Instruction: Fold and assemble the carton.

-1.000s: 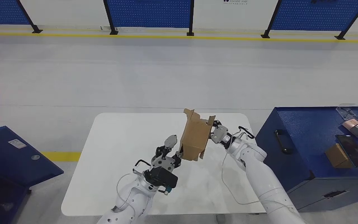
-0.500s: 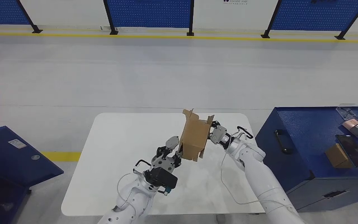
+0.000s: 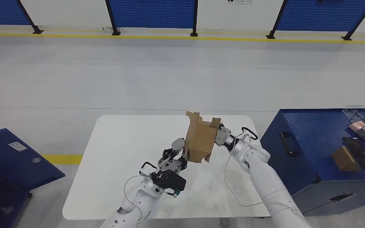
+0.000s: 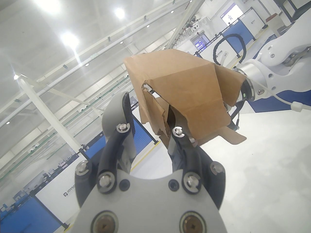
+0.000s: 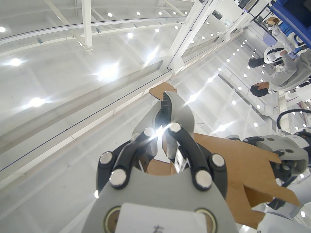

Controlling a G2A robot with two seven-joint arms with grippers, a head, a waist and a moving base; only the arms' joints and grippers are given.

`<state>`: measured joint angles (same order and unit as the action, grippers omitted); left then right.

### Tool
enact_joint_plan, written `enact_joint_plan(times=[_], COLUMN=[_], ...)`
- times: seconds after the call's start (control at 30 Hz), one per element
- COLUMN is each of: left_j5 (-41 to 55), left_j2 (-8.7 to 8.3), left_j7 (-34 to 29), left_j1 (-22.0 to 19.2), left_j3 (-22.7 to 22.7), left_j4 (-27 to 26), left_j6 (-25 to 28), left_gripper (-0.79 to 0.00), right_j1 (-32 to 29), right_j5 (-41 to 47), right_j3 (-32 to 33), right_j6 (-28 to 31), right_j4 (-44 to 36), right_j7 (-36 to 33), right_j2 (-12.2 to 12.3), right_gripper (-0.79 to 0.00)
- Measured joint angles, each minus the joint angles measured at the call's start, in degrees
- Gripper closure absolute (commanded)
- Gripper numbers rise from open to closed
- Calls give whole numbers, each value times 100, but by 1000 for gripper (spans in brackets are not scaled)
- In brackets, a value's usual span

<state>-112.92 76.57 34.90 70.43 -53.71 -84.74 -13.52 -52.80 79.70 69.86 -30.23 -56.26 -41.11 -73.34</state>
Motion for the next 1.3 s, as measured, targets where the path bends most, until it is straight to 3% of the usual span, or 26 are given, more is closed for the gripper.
enact_joint_plan(times=[0.37,0.93,1.1,1.17,1.3], left_j5=[46,67,65,71,121], left_j2=[46,59,67,72,80], left_j7=[56,224,176,174,201], left_j1=[-27,131,147,149,175], left_j3=[5,-145,-160,-162,-187], left_j4=[151,-119,-145,-159,-183], left_j6=[19,-29,20,28,16], left_gripper=[-299,-262,-126,-12,0], right_j1=[82,-17,-82,-97,-116], right_j5=[309,-198,-328,-328,-321], right_j3=[0,-95,-98,-91,-93], right_j6=[-197,136,179,190,201], right_j4=[157,61,-24,-44,-71], right_j7=[170,37,-44,-48,-28], right_j2=[-63,-83,-76,-78,-89], right_gripper=[0,0,0,0,0])
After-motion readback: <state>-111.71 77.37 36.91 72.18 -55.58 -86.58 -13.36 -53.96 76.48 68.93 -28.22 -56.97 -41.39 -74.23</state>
